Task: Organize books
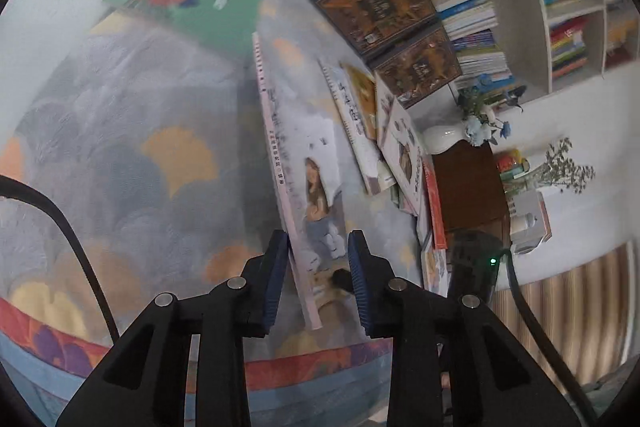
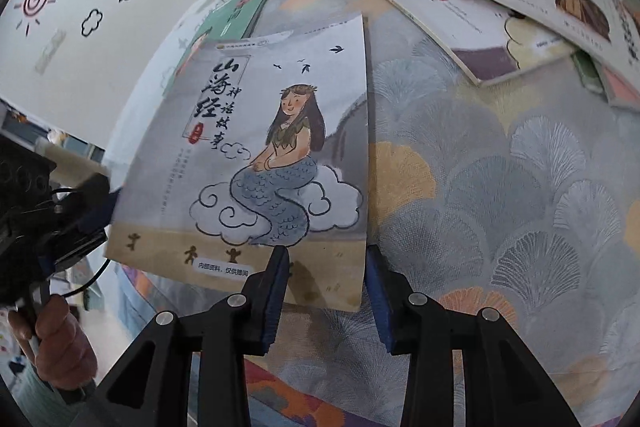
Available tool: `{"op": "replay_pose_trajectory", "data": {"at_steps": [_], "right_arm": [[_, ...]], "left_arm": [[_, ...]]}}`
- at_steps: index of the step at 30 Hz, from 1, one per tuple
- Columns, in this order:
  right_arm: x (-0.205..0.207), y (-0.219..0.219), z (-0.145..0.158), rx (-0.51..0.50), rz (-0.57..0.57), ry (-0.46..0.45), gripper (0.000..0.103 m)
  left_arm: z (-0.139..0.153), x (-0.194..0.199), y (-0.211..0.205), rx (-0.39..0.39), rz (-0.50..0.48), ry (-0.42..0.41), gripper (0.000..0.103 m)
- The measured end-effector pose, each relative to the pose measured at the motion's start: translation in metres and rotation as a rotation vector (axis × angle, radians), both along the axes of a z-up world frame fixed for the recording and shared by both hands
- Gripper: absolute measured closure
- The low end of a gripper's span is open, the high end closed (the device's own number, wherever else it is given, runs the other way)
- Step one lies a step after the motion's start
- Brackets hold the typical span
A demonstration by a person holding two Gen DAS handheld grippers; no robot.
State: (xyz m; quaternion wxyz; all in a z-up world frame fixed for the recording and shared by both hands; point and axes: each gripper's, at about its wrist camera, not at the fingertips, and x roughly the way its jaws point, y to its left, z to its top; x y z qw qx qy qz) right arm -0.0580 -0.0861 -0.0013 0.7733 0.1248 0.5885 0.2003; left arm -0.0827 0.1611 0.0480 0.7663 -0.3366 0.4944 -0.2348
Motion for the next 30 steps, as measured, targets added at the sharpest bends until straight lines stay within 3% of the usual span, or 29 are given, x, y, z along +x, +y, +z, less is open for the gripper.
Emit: {"op": "replay_pose_trajectory", "data": {"at_steps": [2, 4, 5, 12, 15, 18, 19, 22, 26, 29, 30], "right_arm": [[-0.001, 0.000, 0.000, -0.001, -0.002, -0.002, 0.065], [-0.003, -0.003, 0.000, 0.000, -0.005, -0.002, 0.065], [-0.003, -0.003, 0.000, 0.004, -0.008, -0.001, 0.065], [0.003, -0.021, -0.003, 0.094, -0.062, 0.063, 0.065], [0.006, -0.036, -0.004, 0.164, -0.099, 0.131, 0.064], [0.005, -0.058, -0.007, 0.274, -0.169, 0.202, 0.042], [0.004, -0.065, -0.009, 0.315, -0.195, 0.211, 0.041], [0.002, -0.085, -0.014, 0.497, -0.257, 0.246, 0.041], [0.008, -0.085, -0.020, 0.630, -0.281, 0.264, 0.041], [0.018, -0.074, -0.023, 0.658, -0.276, 0.248, 0.055], [0.023, -0.065, -0.022, 0.667, -0.254, 0.250, 0.064]], "left_arm": [[-0.006, 0.004, -0.014, 0.109, -0.027, 0.011, 0.076], [-0.020, 0.008, -0.024, 0.164, -0.041, 0.052, 0.085], [-0.025, 0.010, -0.024, 0.155, -0.039, 0.070, 0.090], [-0.031, 0.018, -0.045, 0.126, -0.073, 0.095, 0.091], [-0.024, 0.023, -0.045, 0.056, -0.069, 0.092, 0.091], [-0.020, 0.032, -0.038, -0.064, -0.063, 0.124, 0.091], [-0.020, 0.034, -0.036, -0.097, -0.059, 0.132, 0.091], [-0.015, 0.041, -0.033, -0.180, -0.050, 0.145, 0.091], [-0.014, 0.049, -0.030, -0.252, -0.038, 0.171, 0.091], [-0.015, 0.050, -0.029, -0.248, -0.045, 0.183, 0.091], [-0.017, 0.051, -0.028, -0.247, -0.044, 0.188, 0.091]]}}
